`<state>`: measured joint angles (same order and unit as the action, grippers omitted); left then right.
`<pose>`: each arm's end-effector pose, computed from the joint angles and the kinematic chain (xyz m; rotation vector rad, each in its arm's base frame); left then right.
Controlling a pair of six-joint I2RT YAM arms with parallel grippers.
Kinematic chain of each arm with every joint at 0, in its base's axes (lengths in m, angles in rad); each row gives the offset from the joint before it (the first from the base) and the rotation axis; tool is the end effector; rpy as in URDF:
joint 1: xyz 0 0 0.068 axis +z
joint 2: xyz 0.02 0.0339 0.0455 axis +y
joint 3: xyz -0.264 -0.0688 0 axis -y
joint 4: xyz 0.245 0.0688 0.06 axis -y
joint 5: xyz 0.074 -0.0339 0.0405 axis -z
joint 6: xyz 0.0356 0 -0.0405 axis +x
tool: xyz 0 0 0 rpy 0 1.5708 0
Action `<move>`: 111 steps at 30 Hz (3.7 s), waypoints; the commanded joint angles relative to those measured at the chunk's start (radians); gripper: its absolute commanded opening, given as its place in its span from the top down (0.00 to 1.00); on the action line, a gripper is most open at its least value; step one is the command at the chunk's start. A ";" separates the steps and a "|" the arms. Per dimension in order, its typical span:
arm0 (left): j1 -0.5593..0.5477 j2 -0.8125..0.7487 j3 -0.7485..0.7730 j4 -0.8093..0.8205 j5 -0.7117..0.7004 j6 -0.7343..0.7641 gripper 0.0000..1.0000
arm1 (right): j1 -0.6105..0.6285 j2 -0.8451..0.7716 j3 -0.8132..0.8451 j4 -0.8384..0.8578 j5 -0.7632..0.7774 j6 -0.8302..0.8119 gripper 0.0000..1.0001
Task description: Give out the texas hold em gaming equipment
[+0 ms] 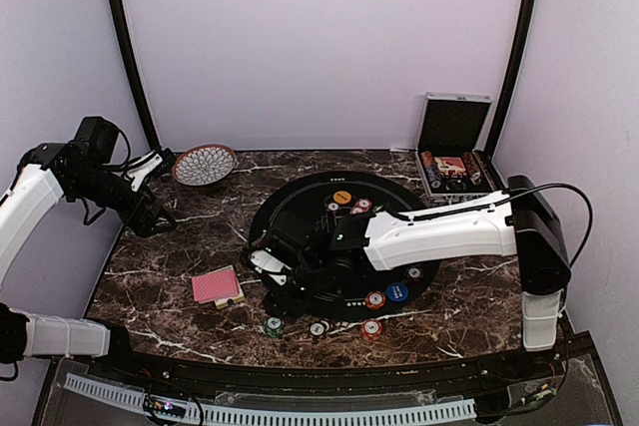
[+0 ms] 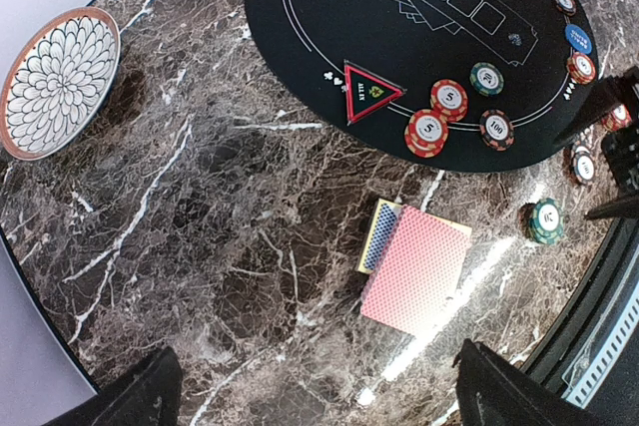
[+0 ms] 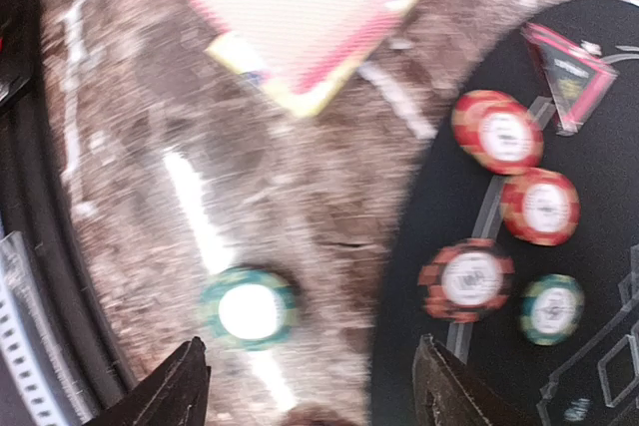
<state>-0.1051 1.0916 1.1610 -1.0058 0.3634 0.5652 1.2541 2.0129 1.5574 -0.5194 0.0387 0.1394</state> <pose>0.1997 -0.0338 0.3382 0.9395 2.2510 -0.2533 0.1386 0.4185 0.2075 -1.3726 2.2317 0.4774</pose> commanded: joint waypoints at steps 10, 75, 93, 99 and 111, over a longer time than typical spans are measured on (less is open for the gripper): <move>-0.002 -0.014 -0.020 -0.035 0.024 0.018 0.01 | 0.036 0.116 0.073 -0.025 -0.130 -0.061 0.24; -0.002 -0.027 -0.107 -0.003 0.013 0.050 0.01 | 0.046 0.056 0.074 -0.050 -0.097 -0.050 0.89; -0.015 -0.023 -0.148 0.012 0.023 0.081 0.01 | -0.216 -0.308 -0.430 0.041 -0.021 0.146 0.93; -0.022 -0.015 -0.143 0.014 0.027 0.075 0.01 | -0.312 -0.351 -0.532 0.051 0.033 0.162 0.92; -0.031 -0.013 -0.145 0.001 0.016 0.087 0.01 | -0.383 -0.299 -0.526 0.071 0.056 0.147 0.93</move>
<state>-0.1295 1.0843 1.0256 -0.9894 0.3668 0.6304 0.8829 1.6920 1.0187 -0.4789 0.0769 0.2859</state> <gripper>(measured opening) 0.988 0.387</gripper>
